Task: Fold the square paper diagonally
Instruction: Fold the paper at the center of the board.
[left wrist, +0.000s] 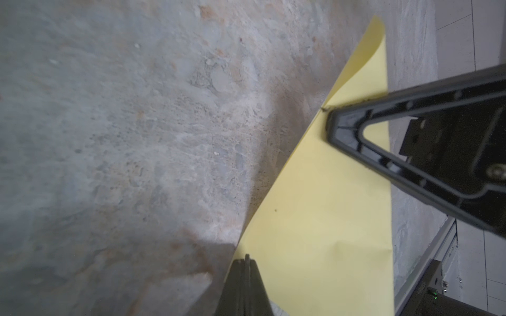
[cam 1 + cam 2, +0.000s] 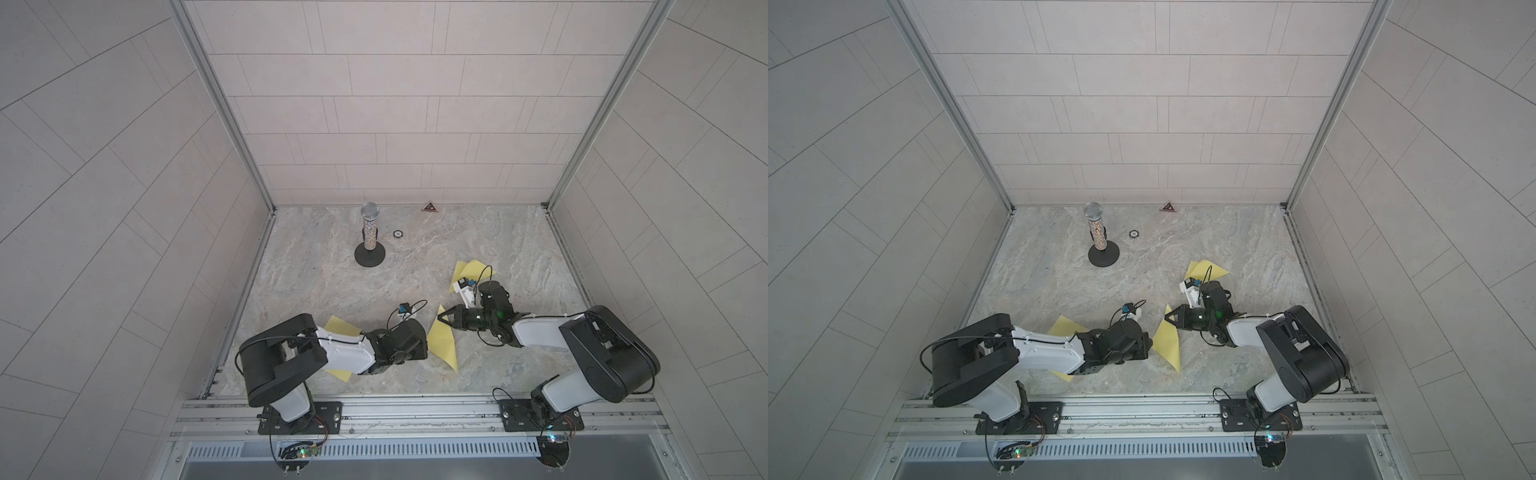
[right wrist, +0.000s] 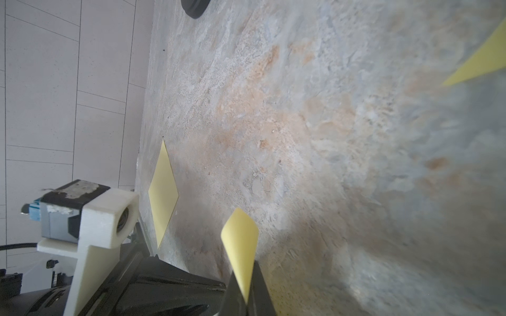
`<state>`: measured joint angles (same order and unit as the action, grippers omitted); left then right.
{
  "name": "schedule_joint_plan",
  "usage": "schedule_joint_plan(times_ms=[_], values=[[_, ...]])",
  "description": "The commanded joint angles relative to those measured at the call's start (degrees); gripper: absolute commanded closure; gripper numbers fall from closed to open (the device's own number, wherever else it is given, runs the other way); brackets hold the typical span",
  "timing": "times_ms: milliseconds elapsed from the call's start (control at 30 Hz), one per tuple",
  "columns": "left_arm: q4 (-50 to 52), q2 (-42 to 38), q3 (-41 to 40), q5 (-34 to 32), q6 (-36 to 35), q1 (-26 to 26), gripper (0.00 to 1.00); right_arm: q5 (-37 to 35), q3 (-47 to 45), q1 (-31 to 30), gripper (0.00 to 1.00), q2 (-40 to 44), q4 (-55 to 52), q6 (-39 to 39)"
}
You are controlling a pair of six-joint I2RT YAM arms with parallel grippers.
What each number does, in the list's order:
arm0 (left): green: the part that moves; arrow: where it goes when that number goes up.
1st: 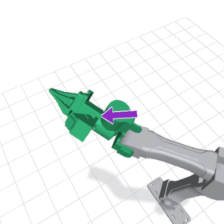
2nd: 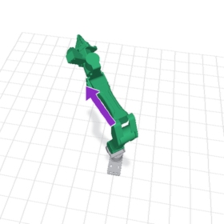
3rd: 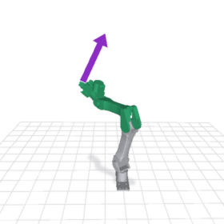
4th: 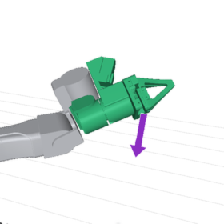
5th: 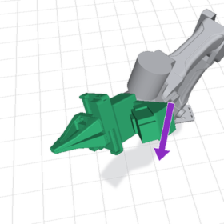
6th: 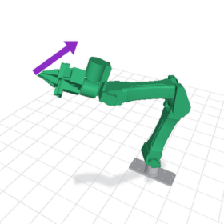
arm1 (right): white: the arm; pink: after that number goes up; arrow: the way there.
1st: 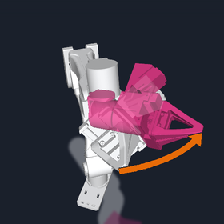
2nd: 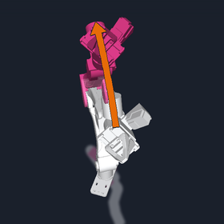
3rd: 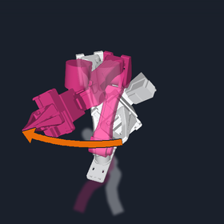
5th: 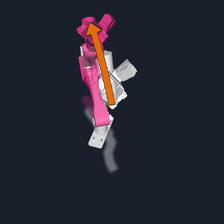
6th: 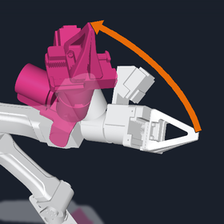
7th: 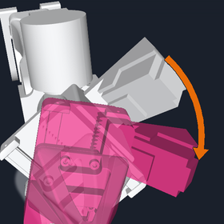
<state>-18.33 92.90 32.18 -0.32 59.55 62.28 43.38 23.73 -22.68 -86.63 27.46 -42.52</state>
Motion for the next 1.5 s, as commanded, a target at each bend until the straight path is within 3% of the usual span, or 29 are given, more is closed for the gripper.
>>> schedule_joint_plan(times_ms=[0,133,367,433,533,700,867,1233,1300,1400,1467], values=[[10.59,3.64,-2.19,-0.39,-0.75,0.38,1.00,0.42,1.23,0.38,0.80,-0.38,-0.68,0.94],[10.59,3.75,-2.13,-0.39,-0.84,0.38,1.00,0.39,2.13,0.78,0.77,-0.78,-1.72,1.64],[10.56,3.91,-2.13,-0.53,-0.84,0.38,1.00,1.58,3.46,1.22,0.81,-2.88,-0.87,1.74],[10.57,3.97,-2.06,-0.47,-0.84,0.38,1.00,1.74,3.44,1.45,0.85,-3.10,-0.51,1.66],[10.59,4.02,-2.06,-0.48,-0.84,0.37,1.00,1.80,3.43,1.71,1.00,-3.11,-0.46,1.81],[10.64,4.12,-2.04,-0.43,-0.79,0.38,1.00,1.88,2.81,2.10,1.00,-2.67,0.13,2.08],[10.59,4.13,-2.04,-0.48,-0.84,0.36,1.00,2.23,3.43,2.68,0.80,-3.05,-0.31,2.52],[10.61,4.13,-2.00,-0.56,-0.84,0.37,1.00,4.17,5.55,3.16,0.83,-4.81,1.64,1.79],[10.60,4.16,-1.95,-0.61,-0.84,0.34,1.00,4.26,5.66,3.24,0.86,-5.04,1.85,1.65],[10.59,4.22,-1.93,-0.61,-0.84,0.34,1.00,4.35,5.55,3.39,1.00,-5.19,2.23,1.43],[10.70,4.22,-1.99,-0.56,-0.92,0.35,1.00,4.31,5.28,3.43,1.00,-5.10,2.70,1.31]])
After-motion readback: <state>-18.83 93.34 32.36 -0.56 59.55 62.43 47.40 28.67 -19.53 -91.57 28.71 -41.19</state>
